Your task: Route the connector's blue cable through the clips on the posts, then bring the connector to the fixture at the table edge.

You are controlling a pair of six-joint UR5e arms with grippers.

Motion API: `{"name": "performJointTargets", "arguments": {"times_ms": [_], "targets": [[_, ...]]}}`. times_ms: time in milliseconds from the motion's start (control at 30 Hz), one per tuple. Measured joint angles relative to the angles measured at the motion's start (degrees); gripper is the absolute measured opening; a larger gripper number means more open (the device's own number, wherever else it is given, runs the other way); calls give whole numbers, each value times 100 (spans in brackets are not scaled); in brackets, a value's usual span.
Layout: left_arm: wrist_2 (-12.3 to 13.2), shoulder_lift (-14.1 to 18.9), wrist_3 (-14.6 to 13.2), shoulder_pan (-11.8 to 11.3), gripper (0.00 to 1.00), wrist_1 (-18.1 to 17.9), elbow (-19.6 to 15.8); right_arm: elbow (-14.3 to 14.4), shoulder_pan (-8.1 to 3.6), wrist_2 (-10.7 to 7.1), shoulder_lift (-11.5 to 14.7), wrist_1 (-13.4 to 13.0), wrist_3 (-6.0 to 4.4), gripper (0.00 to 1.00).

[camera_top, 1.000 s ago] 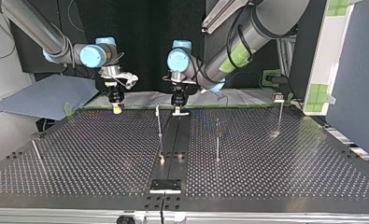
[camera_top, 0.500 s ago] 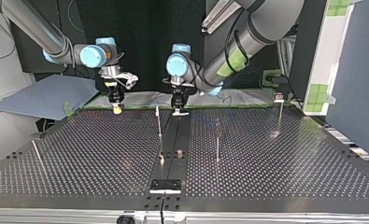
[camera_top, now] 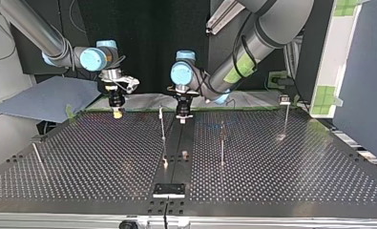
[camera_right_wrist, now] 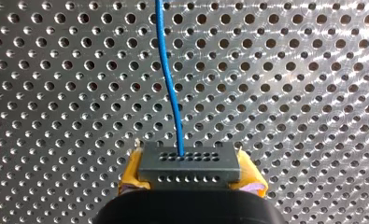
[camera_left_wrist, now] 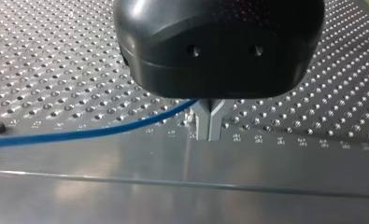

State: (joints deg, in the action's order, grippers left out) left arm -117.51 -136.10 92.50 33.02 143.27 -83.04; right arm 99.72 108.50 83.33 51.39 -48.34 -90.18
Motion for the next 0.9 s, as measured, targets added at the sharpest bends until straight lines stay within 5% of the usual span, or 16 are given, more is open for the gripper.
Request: {"name": "performJointTargets", "arguments": {"times_ms": [500, 600, 767, 800, 867, 900], "targets": [[66, -6, -29, -92, 2, 75, 51, -61, -22, 0, -17, 25, -1, 0], [79, -5, -37, -98, 14, 102, 53, -62, -23, -5, -23, 25, 3, 0], [186, 1, -116, -88, 49, 155, 53, -64, -25, -8, -32, 32, 7, 0], [207, 3, -157, -83, 49, 191, 53, -64, -25, -8, -33, 32, 7, 0], [226, 6, -224, -74, 68, 258, 54, -64, -26, -8, -35, 34, 7, 0], [233, 6, -261, -69, 68, 304, 53, -64, -26, -8, -37, 34, 8, 0]]}}
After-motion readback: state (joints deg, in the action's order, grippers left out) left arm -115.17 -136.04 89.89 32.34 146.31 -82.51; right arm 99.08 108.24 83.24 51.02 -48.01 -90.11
